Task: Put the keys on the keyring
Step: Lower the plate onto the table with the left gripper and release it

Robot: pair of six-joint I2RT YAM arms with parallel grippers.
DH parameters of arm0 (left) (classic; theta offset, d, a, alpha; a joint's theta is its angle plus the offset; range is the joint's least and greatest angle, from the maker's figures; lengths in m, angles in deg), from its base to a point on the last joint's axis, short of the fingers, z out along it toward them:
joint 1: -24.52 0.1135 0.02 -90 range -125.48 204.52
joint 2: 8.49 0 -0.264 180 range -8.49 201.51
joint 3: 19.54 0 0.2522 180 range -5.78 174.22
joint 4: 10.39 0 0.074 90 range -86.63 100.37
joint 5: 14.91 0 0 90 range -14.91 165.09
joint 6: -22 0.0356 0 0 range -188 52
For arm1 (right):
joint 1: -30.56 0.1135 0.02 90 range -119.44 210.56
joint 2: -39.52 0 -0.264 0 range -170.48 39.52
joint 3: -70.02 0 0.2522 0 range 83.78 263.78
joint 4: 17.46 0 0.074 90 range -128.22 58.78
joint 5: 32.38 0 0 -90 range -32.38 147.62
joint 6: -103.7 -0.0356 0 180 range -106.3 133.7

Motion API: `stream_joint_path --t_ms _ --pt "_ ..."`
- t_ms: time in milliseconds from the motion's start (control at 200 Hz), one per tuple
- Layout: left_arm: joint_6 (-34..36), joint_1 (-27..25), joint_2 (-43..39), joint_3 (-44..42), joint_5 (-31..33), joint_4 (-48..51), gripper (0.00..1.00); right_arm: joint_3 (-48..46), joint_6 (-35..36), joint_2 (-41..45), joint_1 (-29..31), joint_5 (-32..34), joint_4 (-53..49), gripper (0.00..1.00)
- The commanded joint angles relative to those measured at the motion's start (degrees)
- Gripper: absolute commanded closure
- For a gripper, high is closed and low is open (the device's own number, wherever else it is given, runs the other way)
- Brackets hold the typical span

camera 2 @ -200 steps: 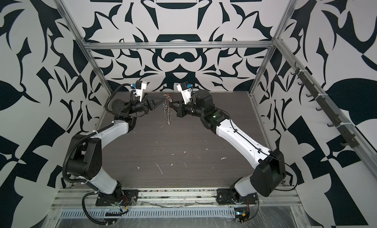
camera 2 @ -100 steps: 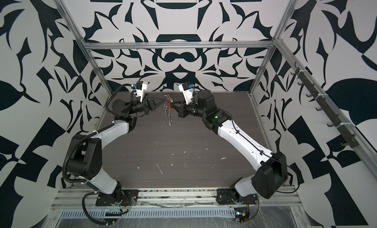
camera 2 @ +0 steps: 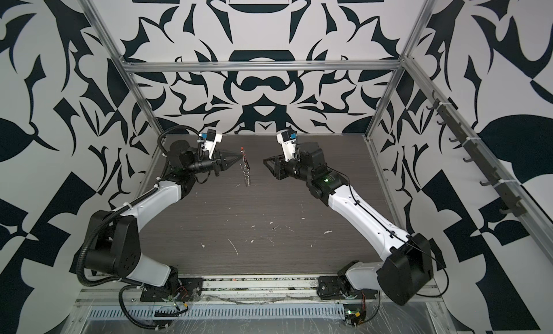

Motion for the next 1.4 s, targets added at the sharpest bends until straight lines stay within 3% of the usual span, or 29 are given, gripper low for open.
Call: stream_joint_path --t_ms 0,260,430,535,690,905,995,1260,1395 --pt "13.0 -1.9 0.5 2.8 3.3 15.5 1.0 -2.8 -1.0 3.8 -1.4 3.3 1.4 0.64" --pt "11.8 -10.6 10.4 10.9 6.2 14.9 1.0 -6.9 -1.0 9.0 -3.5 5.0 -0.9 0.64" --pt "7.1 -11.9 17.3 16.6 5.8 11.9 1.0 -6.7 1.1 12.0 -4.4 6.3 -5.0 0.64" --pt "6.1 -11.8 17.3 13.2 6.5 7.6 1.0 -7.3 1.7 13.3 -4.9 6.8 -6.3 0.63" --pt "10.7 -11.7 16.9 3.2 10.7 5.6 1.0 -8.1 1.0 13.2 -5.1 6.0 -6.1 0.63" --pt "4.4 -11.6 20.7 -3.8 12.0 -6.2 1.0 -8.4 0.3 13.9 -5.1 5.4 -6.2 0.63" --pt "4.9 -11.6 21.3 -4.6 12.2 -6.5 0.98 -8.9 0.2 14.2 -5.1 5.2 -6.2 0.63" --pt "5.4 -11.6 23.5 -5.9 13.5 -5.1 0.88 -10.4 -0.3 14.6 -5.1 5.1 -5.8 0.63" --pt "4.6 -11.5 23.8 -7.3 14.8 -6.2 0.74 -11.1 0.1 15.4 -5.1 6.6 -6.4 0.63"
